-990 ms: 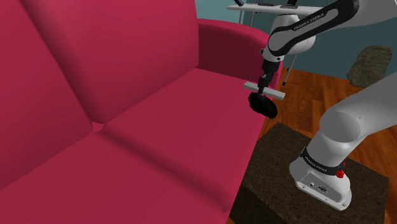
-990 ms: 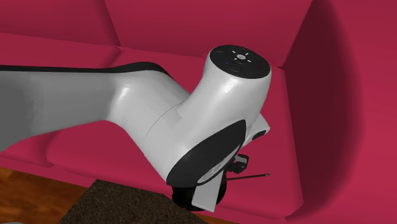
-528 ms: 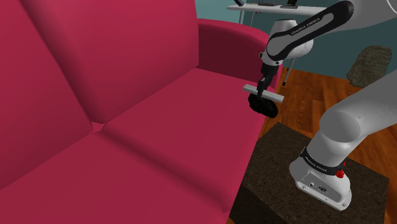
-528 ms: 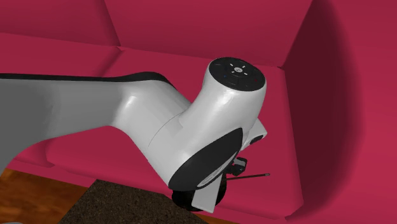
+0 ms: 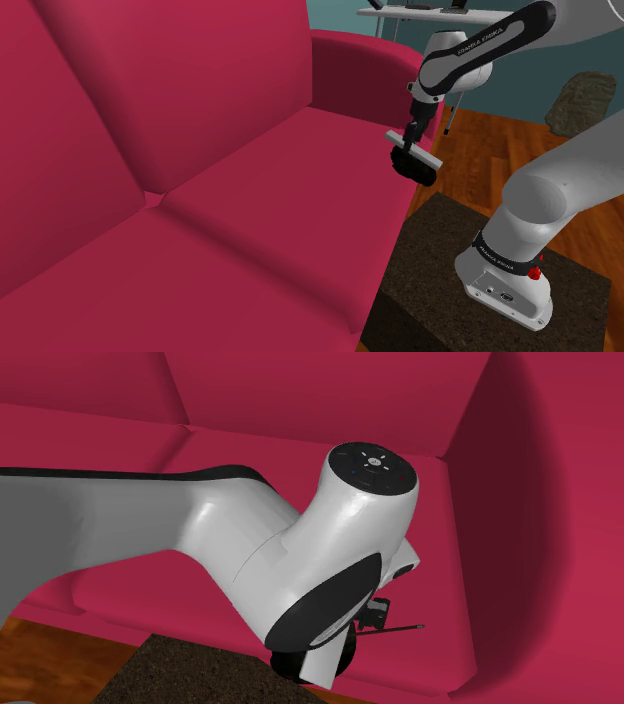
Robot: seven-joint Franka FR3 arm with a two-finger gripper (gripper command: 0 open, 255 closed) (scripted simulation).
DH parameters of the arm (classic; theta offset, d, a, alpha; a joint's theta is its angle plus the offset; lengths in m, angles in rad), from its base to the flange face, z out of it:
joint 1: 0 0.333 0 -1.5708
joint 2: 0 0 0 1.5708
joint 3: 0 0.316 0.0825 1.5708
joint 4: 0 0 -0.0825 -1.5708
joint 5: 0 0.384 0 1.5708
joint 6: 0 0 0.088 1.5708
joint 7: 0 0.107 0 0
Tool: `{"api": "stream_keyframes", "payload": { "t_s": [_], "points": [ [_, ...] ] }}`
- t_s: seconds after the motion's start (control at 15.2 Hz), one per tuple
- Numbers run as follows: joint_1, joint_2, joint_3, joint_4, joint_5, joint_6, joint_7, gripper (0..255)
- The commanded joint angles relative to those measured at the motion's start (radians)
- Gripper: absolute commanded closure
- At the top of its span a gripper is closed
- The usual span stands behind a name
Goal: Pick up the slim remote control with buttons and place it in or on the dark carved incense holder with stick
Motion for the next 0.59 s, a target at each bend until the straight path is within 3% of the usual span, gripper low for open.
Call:
{"api": "stream_keyframes", "payload": {
  "t_s": [0.0,0.26,0.53],
  "points": [
    [0.000,0.000,0.000,0.000,0.000,0.000,0.000,0],
    [-0.003,-0.077,0.011,0.077,-0.001,-0.154,0.005,0],
    [-0.003,-0.077,0.011,0.077,-0.001,-0.154,0.005,0]
  ]
}}
